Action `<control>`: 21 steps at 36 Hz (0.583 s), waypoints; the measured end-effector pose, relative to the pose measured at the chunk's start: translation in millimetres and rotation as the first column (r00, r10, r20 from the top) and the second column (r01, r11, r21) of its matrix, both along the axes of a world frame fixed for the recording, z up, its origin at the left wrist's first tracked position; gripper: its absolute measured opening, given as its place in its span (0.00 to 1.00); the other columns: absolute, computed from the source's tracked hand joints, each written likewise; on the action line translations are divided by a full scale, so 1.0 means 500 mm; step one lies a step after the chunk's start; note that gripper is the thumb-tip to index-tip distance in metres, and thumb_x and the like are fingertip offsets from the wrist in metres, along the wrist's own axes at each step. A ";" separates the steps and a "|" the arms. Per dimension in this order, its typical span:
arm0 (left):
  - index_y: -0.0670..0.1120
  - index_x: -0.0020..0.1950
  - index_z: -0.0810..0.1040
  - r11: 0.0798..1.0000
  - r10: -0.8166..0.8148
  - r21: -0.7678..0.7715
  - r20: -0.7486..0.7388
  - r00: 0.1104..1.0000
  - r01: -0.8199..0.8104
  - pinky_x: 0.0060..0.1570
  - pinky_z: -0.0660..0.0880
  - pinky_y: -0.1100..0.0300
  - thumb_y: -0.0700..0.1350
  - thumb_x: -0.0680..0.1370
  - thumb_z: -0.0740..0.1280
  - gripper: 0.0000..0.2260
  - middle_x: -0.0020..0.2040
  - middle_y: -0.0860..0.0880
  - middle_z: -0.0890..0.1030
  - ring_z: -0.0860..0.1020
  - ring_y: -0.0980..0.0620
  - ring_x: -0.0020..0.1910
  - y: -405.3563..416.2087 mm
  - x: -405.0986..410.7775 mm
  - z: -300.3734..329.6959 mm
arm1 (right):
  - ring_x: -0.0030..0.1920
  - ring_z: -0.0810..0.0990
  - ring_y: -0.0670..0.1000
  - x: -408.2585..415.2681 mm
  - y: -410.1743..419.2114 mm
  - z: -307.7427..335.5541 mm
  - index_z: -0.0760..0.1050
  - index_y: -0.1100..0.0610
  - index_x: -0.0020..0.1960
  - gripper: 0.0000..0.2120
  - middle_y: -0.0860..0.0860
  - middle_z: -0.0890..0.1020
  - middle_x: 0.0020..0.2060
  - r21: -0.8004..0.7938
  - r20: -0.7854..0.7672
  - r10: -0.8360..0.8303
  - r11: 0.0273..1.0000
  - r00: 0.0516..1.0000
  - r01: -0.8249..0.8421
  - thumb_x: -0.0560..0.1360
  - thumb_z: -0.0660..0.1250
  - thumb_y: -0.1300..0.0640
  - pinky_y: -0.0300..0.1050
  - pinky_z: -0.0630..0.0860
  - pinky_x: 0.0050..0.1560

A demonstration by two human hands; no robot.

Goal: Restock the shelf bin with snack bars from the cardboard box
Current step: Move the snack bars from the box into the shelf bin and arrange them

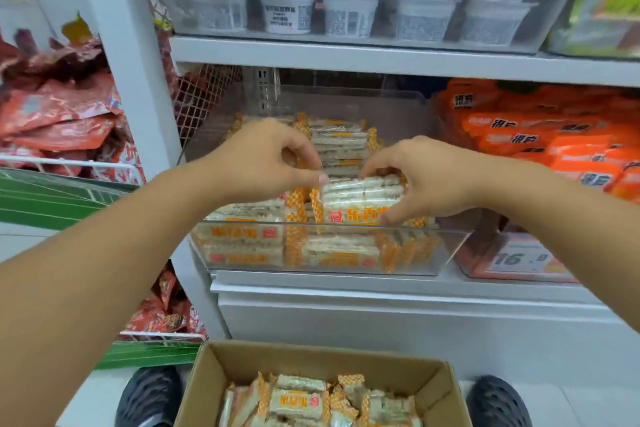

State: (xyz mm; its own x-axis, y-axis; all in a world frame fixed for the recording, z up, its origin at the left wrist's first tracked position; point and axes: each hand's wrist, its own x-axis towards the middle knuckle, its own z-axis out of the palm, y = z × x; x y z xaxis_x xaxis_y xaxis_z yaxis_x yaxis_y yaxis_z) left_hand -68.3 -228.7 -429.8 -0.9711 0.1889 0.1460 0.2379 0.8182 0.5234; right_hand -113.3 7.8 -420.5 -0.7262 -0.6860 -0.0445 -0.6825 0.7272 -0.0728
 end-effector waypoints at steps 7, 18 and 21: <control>0.56 0.49 0.83 0.995 -0.065 -0.077 0.047 0.997 0.068 0.57 0.68 0.64 0.54 0.72 0.76 0.08 0.58 0.59 0.80 0.76 0.61 0.59 -0.013 -0.006 -0.032 | 0.56 0.73 0.46 -0.025 -0.047 -0.031 0.79 0.46 0.66 0.36 0.45 0.77 0.59 -0.048 -0.077 -0.003 0.999 0.997 -0.001 0.61 0.79 0.36 0.40 0.67 0.52; 0.55 0.40 0.84 0.998 0.029 -0.054 -0.053 0.998 -0.032 0.57 0.76 0.51 0.52 0.71 0.77 0.05 0.48 0.56 0.83 0.80 0.53 0.50 0.005 -0.002 -0.048 | 0.41 0.76 0.44 -0.010 -0.037 -0.044 0.79 0.48 0.66 0.32 0.44 0.78 0.41 -0.157 -0.008 -0.028 0.987 1.000 0.026 0.65 0.79 0.39 0.34 0.69 0.39; 0.53 0.42 0.84 0.996 0.039 -0.080 -0.121 0.992 -0.048 0.56 0.76 0.55 0.51 0.72 0.76 0.04 0.47 0.55 0.83 0.79 0.54 0.50 0.015 0.004 -0.053 | 0.43 0.80 0.42 0.006 -0.028 -0.030 0.83 0.48 0.58 0.23 0.43 0.83 0.41 -0.250 0.047 -0.066 0.965 0.997 0.076 0.69 0.73 0.37 0.38 0.77 0.46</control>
